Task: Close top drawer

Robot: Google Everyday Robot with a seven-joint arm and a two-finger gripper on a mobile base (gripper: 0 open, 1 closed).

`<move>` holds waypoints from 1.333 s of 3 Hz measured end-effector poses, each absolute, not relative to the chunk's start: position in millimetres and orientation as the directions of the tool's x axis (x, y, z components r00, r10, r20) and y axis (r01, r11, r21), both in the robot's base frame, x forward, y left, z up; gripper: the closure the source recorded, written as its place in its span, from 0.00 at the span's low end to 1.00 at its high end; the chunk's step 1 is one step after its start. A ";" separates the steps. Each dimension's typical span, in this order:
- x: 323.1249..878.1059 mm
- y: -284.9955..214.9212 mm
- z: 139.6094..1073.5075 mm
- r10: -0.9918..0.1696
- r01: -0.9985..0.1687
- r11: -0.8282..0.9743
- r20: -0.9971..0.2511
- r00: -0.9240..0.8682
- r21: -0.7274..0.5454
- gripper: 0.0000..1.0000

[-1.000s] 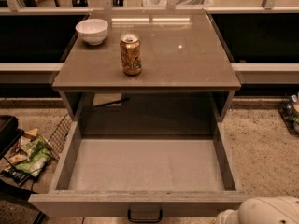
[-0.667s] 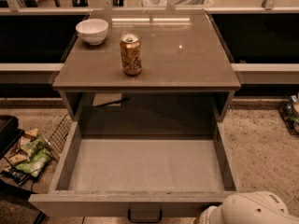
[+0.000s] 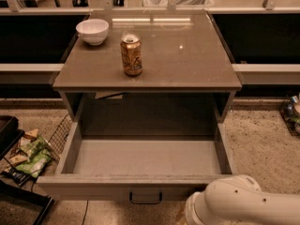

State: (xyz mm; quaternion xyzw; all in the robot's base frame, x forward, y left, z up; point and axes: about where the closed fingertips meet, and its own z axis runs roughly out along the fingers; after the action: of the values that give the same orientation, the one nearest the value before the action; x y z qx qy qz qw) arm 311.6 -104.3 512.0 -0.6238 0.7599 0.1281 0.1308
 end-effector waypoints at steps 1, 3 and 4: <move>335.5 -96.0 509.5 -0.909 -0.983 0.182 -0.378 -0.177 0.022 1.00; 425.1 -90.4 536.2 -0.888 -0.978 0.205 -0.429 -0.167 -0.044 1.00; 424.4 -90.6 536.5 -0.888 -0.978 0.206 -0.429 -0.167 -0.044 1.00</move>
Offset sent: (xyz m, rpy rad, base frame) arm 0.1571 0.0201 0.0284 0.0848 -0.1115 -0.0278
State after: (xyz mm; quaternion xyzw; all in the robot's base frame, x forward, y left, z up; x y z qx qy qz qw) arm 424.4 -90.6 536.5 -0.6183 0.7541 0.1220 0.1845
